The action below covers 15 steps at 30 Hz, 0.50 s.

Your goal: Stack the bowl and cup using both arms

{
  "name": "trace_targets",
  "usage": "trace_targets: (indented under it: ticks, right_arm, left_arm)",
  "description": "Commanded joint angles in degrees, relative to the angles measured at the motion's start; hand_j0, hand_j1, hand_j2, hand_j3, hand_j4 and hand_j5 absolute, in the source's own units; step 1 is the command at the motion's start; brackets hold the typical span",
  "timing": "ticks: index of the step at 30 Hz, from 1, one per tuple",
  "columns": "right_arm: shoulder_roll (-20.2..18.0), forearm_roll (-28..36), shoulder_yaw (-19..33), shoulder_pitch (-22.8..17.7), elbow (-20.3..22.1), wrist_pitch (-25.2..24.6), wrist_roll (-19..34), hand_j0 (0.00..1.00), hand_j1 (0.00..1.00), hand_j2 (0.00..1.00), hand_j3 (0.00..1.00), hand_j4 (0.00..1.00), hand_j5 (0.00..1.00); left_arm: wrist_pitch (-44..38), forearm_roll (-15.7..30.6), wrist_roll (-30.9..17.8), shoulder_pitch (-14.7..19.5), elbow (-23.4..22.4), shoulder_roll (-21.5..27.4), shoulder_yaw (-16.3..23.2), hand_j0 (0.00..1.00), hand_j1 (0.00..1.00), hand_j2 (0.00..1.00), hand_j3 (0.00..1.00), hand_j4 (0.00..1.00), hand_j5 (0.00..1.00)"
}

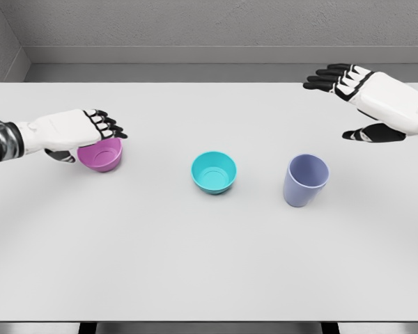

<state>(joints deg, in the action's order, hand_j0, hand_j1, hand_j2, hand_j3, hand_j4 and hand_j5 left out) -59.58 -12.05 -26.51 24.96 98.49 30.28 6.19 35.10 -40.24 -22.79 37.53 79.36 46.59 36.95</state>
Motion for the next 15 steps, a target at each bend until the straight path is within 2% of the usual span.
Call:
trace_targets:
  ticks: [1, 3, 6, 8, 15]
  right_arm:
    - [0.0, 0.4, 0.0, 0.0, 0.0, 0.0, 0.0, 1.0, 1.0, 1.0, 1.0, 1.0, 1.0]
    - [0.0, 0.4, 0.0, -0.2, 0.0, 0.0, 0.0, 1.0, 1.0, 1.0, 1.0, 1.0, 1.0]
    - [-0.4, 0.4, 0.1, -0.3, 0.0, 0.0, 0.0, 1.0, 1.0, 1.0, 1.0, 1.0, 1.0]
    - [-0.4, 0.4, 0.0, -0.4, 0.0, 0.0, 0.0, 1.0, 1.0, 1.0, 1.0, 1.0, 1.0]
    - [-0.5, 0.4, 0.0, -1.1, 0.1, -0.1, 0.0, 1.0, 1.0, 1.0, 1.0, 1.0, 1.0]
  left_arm:
    - [-0.1, 0.2, 0.0, 0.1, 0.0, -0.6, 0.0, 1.0, 1.0, 1.0, 1.0, 1.0, 1.0]
    - [-0.1, 0.2, -2.3, 0.0, 0.0, -1.1, 0.0, 1.0, 1.0, 1.0, 1.0, 1.0, 1.0]
    - [-0.1, -0.1, -2.4, 0.1, 0.0, -1.1, 0.2, 1.0, 1.0, 1.0, 1.0, 1.0, 1.0]
    - [-0.1, -1.9, -2.3, 0.1, -0.1, -1.2, 0.2, 1.0, 1.0, 1.0, 1.0, 1.0, 1.0]
    - [-0.1, -2.4, -2.4, 0.3, -0.3, -1.2, 0.3, 1.0, 1.0, 1.0, 1.0, 1.0, 1.0]
